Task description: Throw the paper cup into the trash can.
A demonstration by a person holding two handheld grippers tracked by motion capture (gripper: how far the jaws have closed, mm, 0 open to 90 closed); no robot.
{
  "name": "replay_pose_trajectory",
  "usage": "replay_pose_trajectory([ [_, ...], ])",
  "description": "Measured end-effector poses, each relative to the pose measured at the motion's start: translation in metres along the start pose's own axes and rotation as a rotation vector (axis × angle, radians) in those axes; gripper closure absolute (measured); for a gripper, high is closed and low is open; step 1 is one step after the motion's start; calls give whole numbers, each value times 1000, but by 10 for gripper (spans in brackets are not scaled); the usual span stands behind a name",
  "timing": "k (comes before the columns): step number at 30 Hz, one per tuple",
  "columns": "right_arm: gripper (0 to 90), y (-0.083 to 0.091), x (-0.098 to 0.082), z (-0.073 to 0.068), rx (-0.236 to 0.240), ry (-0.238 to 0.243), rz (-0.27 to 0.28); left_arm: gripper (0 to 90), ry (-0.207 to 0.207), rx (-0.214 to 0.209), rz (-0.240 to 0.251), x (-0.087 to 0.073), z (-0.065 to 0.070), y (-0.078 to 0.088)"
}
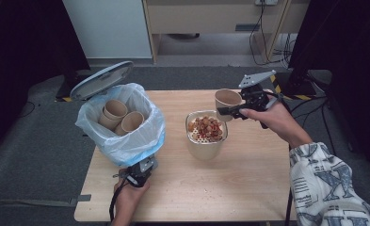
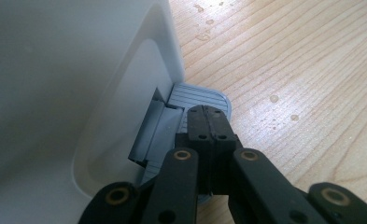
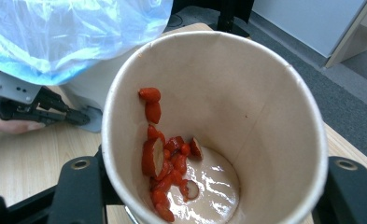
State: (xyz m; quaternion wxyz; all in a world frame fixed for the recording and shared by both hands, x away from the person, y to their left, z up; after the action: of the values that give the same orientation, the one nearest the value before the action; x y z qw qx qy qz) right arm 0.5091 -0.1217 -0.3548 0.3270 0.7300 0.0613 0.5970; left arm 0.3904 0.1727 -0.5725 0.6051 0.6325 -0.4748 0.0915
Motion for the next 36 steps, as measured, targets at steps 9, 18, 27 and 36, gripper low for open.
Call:
replay_pose_trajectory([
  [9,362,-11,20,-10,4,2,5,894,1,2,2,0,0,0],
  [18,360,-26,39,-20,7,18,0,894,1,1,2,0,0,0],
  [27,359,-39,55,-31,18,23,12,894,10,2,1,0,1,0],
  [36,358,-48,64,-37,22,25,15,894,10,2,0,0,1,0],
])
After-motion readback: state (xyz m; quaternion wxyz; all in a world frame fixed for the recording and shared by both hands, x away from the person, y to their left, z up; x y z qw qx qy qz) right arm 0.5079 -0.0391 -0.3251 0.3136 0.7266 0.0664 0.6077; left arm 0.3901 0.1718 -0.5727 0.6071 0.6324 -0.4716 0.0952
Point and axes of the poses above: each handheld gripper's, and its own axes: y roughly backward along the jaws, x roughly out of its top, z roughly to its right, the point moved 8 cm from there along -y, roughly forward along the jaws, and after that the axes turned 5 degrees about x, right-handed, at the moved point
